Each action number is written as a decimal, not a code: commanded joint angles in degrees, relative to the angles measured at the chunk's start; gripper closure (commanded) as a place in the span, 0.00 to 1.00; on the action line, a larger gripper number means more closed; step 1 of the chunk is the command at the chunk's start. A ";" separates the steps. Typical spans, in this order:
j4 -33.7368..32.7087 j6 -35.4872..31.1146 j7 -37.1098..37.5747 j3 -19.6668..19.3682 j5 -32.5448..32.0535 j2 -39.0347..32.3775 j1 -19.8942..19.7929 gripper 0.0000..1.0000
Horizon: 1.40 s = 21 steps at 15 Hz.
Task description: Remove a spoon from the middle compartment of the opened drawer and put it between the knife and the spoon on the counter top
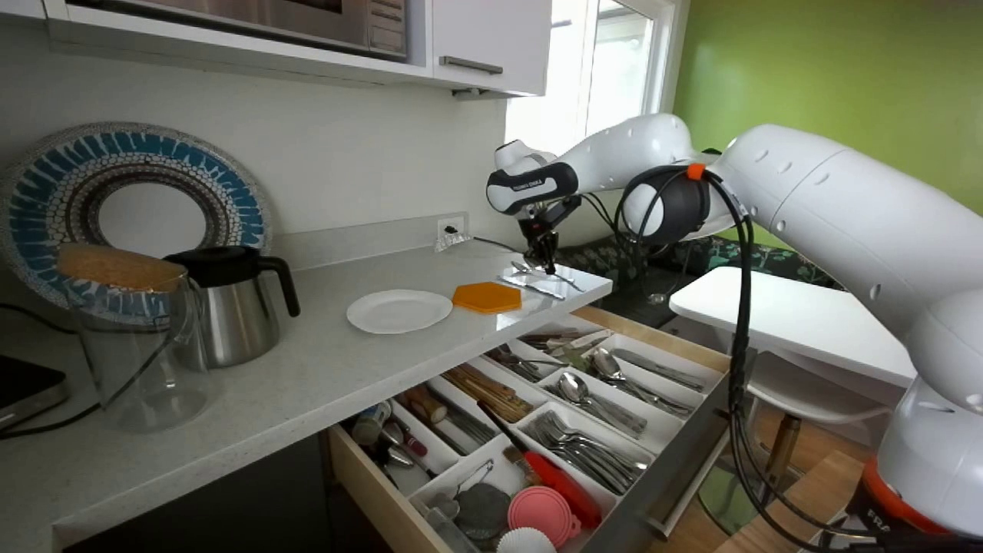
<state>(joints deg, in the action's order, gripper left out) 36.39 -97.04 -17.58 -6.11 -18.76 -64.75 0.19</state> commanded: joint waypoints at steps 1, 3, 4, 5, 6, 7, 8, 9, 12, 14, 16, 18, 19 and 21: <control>-5.81 -0.42 -1.06 -0.12 -0.04 -4.21 -0.19 0.98; -6.60 -0.62 -0.74 0.08 0.27 -4.93 -0.18 0.98; -6.90 -0.70 -0.73 0.08 0.27 -5.17 -0.16 0.98; -7.20 -0.48 -0.33 0.15 0.46 -5.43 -0.12 0.98; -7.36 -0.45 -0.39 0.25 0.60 -5.57 -0.14 0.98; -7.54 -0.52 -0.30 0.25 0.62 -5.75 -0.09 0.92; -7.68 -0.45 -0.23 0.29 0.68 -5.87 -0.05 0.84; -7.85 -0.53 -0.22 0.32 0.68 -6.03 -0.02 0.78; -8.00 -0.45 -0.20 0.44 0.67 -6.19 0.06 0.81; -7.98 -0.29 -0.16 0.49 0.70 -6.11 0.06 0.85; -7.79 0.08 -0.22 0.54 0.70 -5.52 0.18 0.63; -7.41 0.94 -0.16 0.49 0.61 -3.99 0.40 0.52; -7.14 2.06 0.29 0.85 1.17 -2.69 0.34 0.45; -7.16 2.25 1.06 1.65 2.16 -1.08 0.09 0.29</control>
<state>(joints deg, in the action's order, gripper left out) 29.74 -96.70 -17.46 -5.60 -18.33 -68.01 0.55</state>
